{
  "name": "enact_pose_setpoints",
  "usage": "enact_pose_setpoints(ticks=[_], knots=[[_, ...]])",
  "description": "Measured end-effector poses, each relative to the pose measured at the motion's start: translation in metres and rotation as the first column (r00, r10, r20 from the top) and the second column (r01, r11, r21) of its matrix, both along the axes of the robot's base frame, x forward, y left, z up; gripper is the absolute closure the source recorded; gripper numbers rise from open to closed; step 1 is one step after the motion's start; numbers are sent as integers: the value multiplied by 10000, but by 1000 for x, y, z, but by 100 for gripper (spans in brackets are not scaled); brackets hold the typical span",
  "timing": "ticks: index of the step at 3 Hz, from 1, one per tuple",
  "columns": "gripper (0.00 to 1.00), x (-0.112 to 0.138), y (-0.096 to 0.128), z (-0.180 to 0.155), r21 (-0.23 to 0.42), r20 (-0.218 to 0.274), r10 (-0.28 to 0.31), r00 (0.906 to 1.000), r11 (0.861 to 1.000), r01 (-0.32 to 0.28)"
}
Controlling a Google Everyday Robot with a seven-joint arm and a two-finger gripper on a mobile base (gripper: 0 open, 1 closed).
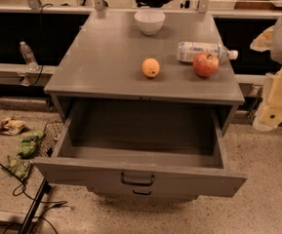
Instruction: Close top drawer
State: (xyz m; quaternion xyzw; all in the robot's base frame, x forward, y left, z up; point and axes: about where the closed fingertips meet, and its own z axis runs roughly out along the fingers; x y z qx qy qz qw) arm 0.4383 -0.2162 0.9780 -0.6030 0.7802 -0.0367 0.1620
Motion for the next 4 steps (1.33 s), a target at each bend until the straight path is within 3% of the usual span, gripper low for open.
enact_pose_setpoints(ticks=[1,2,3,4], knots=[[0,0,0,0,0,2,0,10000,10000,0],[13,-5,1,-1,367,298,56,9995,9993,-67],[44,-34,-1,-39,1351,742,-649,9951,9893,544],[67,-61,-11,-89,1860,700,-983,9927,9790,839]])
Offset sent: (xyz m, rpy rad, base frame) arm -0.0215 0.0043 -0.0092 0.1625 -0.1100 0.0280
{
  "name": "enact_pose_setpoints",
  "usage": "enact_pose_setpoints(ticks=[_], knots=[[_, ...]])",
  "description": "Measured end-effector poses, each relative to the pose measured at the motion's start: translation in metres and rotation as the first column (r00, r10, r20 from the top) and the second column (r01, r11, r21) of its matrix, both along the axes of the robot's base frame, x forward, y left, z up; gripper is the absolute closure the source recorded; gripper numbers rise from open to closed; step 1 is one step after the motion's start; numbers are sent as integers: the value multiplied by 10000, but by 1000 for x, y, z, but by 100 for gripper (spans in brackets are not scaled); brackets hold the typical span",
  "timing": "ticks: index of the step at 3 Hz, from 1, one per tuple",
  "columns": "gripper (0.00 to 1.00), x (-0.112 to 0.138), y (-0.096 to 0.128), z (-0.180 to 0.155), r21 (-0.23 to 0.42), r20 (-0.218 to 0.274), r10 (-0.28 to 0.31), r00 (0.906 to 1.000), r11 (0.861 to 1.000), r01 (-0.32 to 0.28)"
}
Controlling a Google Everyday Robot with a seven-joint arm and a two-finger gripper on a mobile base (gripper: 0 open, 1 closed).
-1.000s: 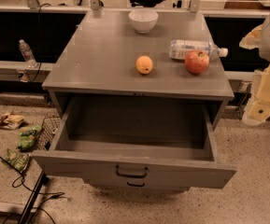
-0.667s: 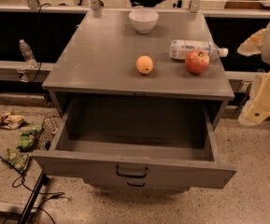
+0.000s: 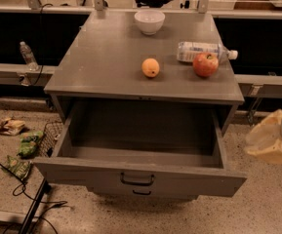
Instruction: Close top drawer
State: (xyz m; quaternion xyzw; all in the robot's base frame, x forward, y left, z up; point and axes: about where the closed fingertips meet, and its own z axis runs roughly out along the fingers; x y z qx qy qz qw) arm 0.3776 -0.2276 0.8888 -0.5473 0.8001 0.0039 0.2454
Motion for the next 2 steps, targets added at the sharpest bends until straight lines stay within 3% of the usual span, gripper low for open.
enact_pose_setpoints(ticks=[1,2], knots=[[91,-21,-3,-52,538,-63,-22,10000,9985,26],[100,-26,-3,-64,601,-62,40,10000,9982,-37]])
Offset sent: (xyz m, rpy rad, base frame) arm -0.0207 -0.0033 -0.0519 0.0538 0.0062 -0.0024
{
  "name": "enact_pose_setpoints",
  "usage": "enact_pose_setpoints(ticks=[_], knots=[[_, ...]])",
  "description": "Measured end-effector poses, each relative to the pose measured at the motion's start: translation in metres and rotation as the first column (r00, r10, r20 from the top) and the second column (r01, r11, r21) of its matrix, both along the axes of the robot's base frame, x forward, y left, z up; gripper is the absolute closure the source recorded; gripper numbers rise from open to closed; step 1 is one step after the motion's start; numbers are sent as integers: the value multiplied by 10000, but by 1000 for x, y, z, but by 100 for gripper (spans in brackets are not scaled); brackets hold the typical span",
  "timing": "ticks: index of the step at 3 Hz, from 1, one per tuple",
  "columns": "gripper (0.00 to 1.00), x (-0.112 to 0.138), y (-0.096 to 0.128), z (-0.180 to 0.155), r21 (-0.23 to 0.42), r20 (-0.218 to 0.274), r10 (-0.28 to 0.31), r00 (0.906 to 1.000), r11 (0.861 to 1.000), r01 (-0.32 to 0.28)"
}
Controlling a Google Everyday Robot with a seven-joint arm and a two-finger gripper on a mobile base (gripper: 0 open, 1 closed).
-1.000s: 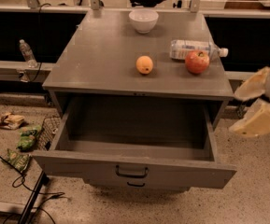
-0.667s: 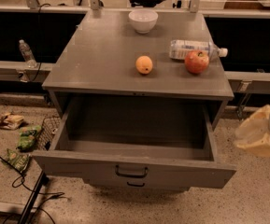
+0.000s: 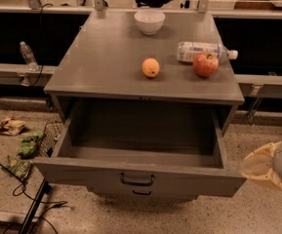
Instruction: Close top drawer
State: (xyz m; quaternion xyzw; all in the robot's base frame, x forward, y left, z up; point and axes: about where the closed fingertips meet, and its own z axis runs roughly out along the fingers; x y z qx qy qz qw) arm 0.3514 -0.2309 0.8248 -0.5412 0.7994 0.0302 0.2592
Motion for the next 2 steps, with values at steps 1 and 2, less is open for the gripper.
enact_pose_setpoints(ticks=[1,2], knots=[[100,-7,12,-27,781,-613,-486,9969,9955,533],[100,-16,40,-82,2167,-1193,-507,9916,9733,758]])
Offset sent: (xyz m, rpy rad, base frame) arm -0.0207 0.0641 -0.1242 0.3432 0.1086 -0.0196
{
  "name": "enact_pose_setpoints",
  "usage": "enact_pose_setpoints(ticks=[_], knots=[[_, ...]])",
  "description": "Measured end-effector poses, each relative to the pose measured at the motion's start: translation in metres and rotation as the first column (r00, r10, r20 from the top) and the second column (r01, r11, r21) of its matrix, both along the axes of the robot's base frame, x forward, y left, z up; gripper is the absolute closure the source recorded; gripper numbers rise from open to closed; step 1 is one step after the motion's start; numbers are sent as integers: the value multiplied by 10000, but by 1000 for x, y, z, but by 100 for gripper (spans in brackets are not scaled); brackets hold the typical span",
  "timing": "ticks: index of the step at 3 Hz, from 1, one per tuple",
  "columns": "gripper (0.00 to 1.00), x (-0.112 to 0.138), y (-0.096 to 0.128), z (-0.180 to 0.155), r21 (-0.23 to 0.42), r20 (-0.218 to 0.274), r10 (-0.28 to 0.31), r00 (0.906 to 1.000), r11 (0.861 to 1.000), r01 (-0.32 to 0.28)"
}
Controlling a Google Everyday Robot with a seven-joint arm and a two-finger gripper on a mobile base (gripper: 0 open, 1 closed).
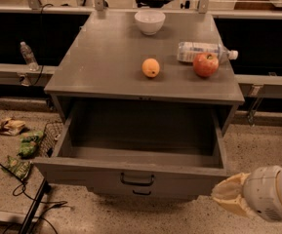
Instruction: Close top drawer
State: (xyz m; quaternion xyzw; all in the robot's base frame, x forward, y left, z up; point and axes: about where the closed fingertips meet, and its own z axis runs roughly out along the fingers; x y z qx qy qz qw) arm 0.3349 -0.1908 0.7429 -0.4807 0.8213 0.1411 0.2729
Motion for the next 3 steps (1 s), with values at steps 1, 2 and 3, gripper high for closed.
enact_pose_setpoints(ticks=[1,2,3], knots=[[100,-1,17,-28,632,115,320,9994,9975,-327],[100,1,39,-60,387,1256,1002,9870,9936,-1058],[100,1,41,-62,-176,2210,1376,9655,9904,-1371]])
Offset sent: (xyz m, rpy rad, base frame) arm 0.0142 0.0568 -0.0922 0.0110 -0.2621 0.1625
